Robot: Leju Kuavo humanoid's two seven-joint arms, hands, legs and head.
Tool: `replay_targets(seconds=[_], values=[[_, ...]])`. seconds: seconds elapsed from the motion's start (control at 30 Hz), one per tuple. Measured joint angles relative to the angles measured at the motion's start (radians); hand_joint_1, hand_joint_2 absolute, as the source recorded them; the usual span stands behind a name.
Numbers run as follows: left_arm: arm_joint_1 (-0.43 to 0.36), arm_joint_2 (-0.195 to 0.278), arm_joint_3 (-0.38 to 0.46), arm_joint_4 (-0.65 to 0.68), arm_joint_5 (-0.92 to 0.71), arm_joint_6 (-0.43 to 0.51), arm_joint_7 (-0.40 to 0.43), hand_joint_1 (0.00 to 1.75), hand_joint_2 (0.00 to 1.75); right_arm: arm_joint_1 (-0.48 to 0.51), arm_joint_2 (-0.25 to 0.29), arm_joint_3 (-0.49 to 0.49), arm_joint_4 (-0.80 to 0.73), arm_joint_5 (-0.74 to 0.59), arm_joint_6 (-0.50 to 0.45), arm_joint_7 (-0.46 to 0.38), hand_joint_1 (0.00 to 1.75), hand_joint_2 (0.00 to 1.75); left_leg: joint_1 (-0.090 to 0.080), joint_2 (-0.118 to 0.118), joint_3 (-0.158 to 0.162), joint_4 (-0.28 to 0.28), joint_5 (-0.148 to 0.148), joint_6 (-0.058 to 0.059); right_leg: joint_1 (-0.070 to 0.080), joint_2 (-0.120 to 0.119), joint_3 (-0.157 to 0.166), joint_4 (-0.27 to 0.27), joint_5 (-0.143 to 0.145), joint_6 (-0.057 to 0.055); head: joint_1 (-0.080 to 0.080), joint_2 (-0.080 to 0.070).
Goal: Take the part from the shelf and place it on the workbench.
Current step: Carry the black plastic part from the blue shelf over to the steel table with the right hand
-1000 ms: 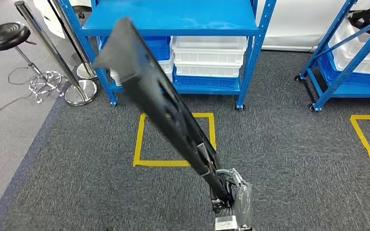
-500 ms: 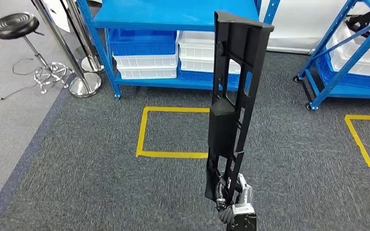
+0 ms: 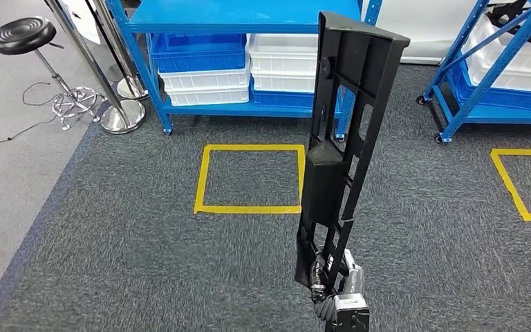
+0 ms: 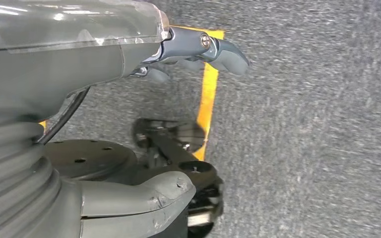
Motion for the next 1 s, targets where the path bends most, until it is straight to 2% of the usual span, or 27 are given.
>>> replay_targets(seconds=[0.03,0.07,0.1,0.13,0.17,0.2,0.23,0.27,0.33,0.37,0.4,0.47,0.5,0.53,0.57,0.6,0.63,0.67,0.7,0.73,0.77,0.83,0.87,0.9,0.93,1.0], values=[[0.0,0.001,0.001,0.0,0.001,0.0,-0.001,0.0,1.75,0.0,0.0,0.0,0.0,0.0,0.0,-0.001,1.75,1.75,0.001,0.0,0.003,0.029,-0.002,-0.002,0.0,0.0,-0.013,0.003,0.008,0.001,0.0,0.0],[0.0,0.002,0.003,0.0,0.001,0.0,-0.001,0.0,1.75,0.0,0.0,0.0,0.0,0.0,0.0,-0.002,1.75,1.75,0.002,0.0,0.022,0.024,0.017,-0.003,0.0,-0.001,-0.026,0.005,0.017,0.003,0.0,0.0],[0.0,0.003,0.004,0.0,0.001,0.0,-0.001,0.0,1.75,0.0,0.0,0.0,0.0,0.0,0.0,-0.002,1.75,1.75,0.003,0.0,0.057,-0.014,0.047,-0.002,0.0,-0.001,-0.037,0.007,0.024,0.006,0.0,0.0],[-0.001,0.005,0.004,0.0,0.002,0.0,-0.001,0.0,1.75,0.0,0.0,0.0,0.0,0.001,0.0,-0.002,1.75,1.75,0.003,0.0,0.107,-0.078,0.072,0.001,0.0,-0.001,-0.047,0.009,0.032,0.009,0.0,0.0],[-0.002,0.006,0.004,0.0,0.002,0.0,-0.002,0.0,1.75,0.0,0.001,0.0,0.0,0.002,0.0,-0.004,1.75,1.75,0.001,0.0,0.16,-0.154,0.084,0.006,0.002,-0.001,-0.055,0.011,0.039,0.013,0.0,0.0],[-0.003,0.006,0.005,0.0,0.003,0.0,-0.002,0.0,1.75,0.0,0.001,0.0,-0.001,0.006,0.0,-0.007,1.75,1.75,-0.001,-0.001,0.202,-0.219,0.084,0.012,0.003,-0.001,-0.062,0.013,0.047,0.018,0.0,0.0],[-0.004,0.007,0.005,0.0,0.002,0.0,-0.002,0.0,1.75,0.0,0.001,0.0,-0.002,0.013,0.0,-0.013,1.75,1.75,-0.003,-0.002,0.227,-0.264,0.077,0.018,0.004,-0.002,-0.066,0.014,0.054,0.025,0.0,0.0],[-0.005,0.007,0.005,0.0,0.0,0.0,-0.001,0.0,1.75,0.0,0.001,0.001,-0.005,0.023,0.0,-0.021,1.75,1.75,-0.007,-0.002,0.234,-0.284,0.073,0.024,0.004,-0.003,-0.07,0.013,0.062,0.031,0.0,0.0],[-0.002,0.007,0.006,0.0,-0.009,0.0,0.004,0.0,1.75,0.0,0.001,0.004,-0.017,0.05,0.001,-0.044,1.75,1.75,-0.007,-0.001,0.223,-0.29,0.084,0.04,0.001,-0.003,-0.075,0.016,0.067,0.045,0.0,0.0],[-0.001,0.007,0.006,0.0,-0.015,-0.002,0.007,0.0,1.75,0.0,-0.001,0.007,-0.03,0.064,0.002,-0.056,1.75,1.75,-0.006,0.002,0.217,-0.292,0.093,0.05,0.0,-0.002,-0.082,0.031,0.048,0.05,0.001,0.0],[0.0,0.007,0.006,0.0,-0.021,-0.003,0.01,0.0,1.75,0.0,-0.002,0.011,-0.045,0.076,0.003,-0.065,1.75,1.75,-0.005,0.004,0.209,-0.294,0.103,0.059,-0.001,0.0,-0.094,0.066,0.011,0.053,0.001,0.0],[-0.002,0.007,0.005,0.0,-0.03,-0.006,0.01,0.0,1.75,-0.004,-0.005,0.019,-0.074,0.091,0.005,-0.075,1.75,1.75,-0.007,0.007,0.187,-0.291,0.119,0.071,-0.002,0.003,-0.129,0.184,-0.087,0.057,0.001,0.0],[-0.003,0.007,0.005,0.0,-0.032,-0.007,0.011,0.0,1.75,-0.006,-0.006,0.023,-0.084,0.096,0.006,-0.076,1.75,1.75,-0.008,0.007,0.175,-0.288,0.128,0.074,-0.002,0.004,-0.142,0.245,-0.12,0.059,0.001,0.0],[-0.004,0.007,0.005,0.0,-0.034,-0.007,0.011,0.0,1.75,-0.007,-0.007,0.025,-0.092,0.104,0.007,-0.077,1.75,1.75,-0.009,0.007,0.162,-0.284,0.136,0.074,-0.002,0.005,-0.145,0.284,-0.129,0.06,0.001,0.0],[-0.005,0.008,0.004,0.0,-0.035,-0.007,0.012,0.0,1.75,-0.009,-0.008,0.028,-0.098,0.113,0.008,-0.077,1.75,1.75,-0.009,0.007,0.149,-0.279,0.143,0.072,-0.003,0.005,-0.132,0.291,-0.116,0.06,0.001,0.0],[-0.005,0.008,0.004,0.0,-0.037,-0.007,0.012,0.0,1.75,-0.012,-0.009,0.032,-0.104,0.125,0.011,-0.077,1.75,1.75,-0.009,0.007,0.135,-0.273,0.149,0.07,-0.002,0.005,-0.103,0.264,-0.089,0.058,0.001,0.0],[-0.007,0.008,0.004,0.0,-0.038,-0.007,0.013,0.0,1.75,-0.019,-0.01,0.038,-0.109,0.137,0.015,-0.077,1.75,1.75,-0.009,0.007,0.122,-0.266,0.155,0.067,-0.001,0.005,-0.057,0.208,-0.062,0.054,0.001,0.0],[-0.009,0.008,0.003,0.0,-0.039,-0.007,0.013,0.0,1.75,-0.03,-0.01,0.045,-0.114,0.147,0.022,-0.077,1.75,1.75,-0.01,0.007,0.11,-0.258,0.159,0.063,0.001,0.005,-0.006,0.137,-0.048,0.048,0.001,0.0],[-0.013,0.008,0.002,0.0,-0.041,-0.008,0.013,0.0,1.75,-0.043,-0.01,0.053,-0.119,0.156,0.03,-0.076,1.75,1.75,-0.011,0.007,0.101,-0.251,0.163,0.058,0.003,0.005,0.036,0.073,-0.045,0.041,0.001,0.0],[-0.017,0.008,0.002,0.0,-0.044,-0.01,0.014,0.0,1.75,-0.058,-0.009,0.062,-0.123,0.163,0.041,-0.074,1.75,1.75,-0.011,0.007,0.093,-0.246,0.168,0.053,0.006,0.006,0.062,0.028,-0.049,0.036,0.001,0.0],[-0.022,0.009,0.001,0.0,-0.047,-0.011,0.016,0.0,1.75,-0.074,-0.008,0.071,-0.126,0.166,0.052,-0.07,1.75,1.75,-0.011,0.008,0.087,-0.242,0.174,0.046,0.009,0.006,0.07,0.006,-0.054,0.032,0.0,0.0],[-0.03,0.011,-0.001,0.0,-0.053,-0.013,0.02,0.0,1.75,-0.104,-0.004,0.087,-0.128,0.166,0.072,-0.059,1.75,1.75,-0.012,0.007,0.078,-0.238,0.182,0.033,0.005,0.004,0.06,-0.004,-0.044,0.024,0.001,0.0],[-0.033,0.012,-0.002,0.0,-0.055,-0.013,0.022,0.0,1.75,-0.119,-0.001,0.094,-0.128,0.164,0.08,-0.053,1.75,1.75,-0.012,0.005,0.07,-0.228,0.17,0.027,0.002,0.002,0.053,-0.007,-0.035,0.018,0.0,0.0],[-0.034,0.014,-0.003,0.0,-0.057,-0.013,0.023,0.0,1.75,-0.133,0.002,0.101,-0.128,0.161,0.087,-0.047,1.75,1.75,-0.01,0.003,0.058,-0.201,0.142,0.02,-0.002,0.0,0.044,-0.01,-0.025,0.011,0.0,0.0],[-0.035,0.015,-0.004,0.0,-0.058,-0.013,0.024,0.0,1.75,-0.147,0.006,0.107,-0.128,0.157,0.092,-0.041,1.75,1.75,-0.007,0.001,0.04,-0.153,0.099,0.014,-0.003,-0.002,0.034,-0.012,-0.015,0.007,0.0,0.0],[-0.036,0.015,-0.004,0.0,-0.06,-0.014,0.024,0.0,1.75,-0.167,0.01,0.118,-0.129,0.151,0.096,-0.028,1.75,1.75,-0.001,0.0,0.001,-0.026,0.019,0.002,-0.002,-0.002,0.009,-0.01,0.001,0.003,-0.001,0.0]])
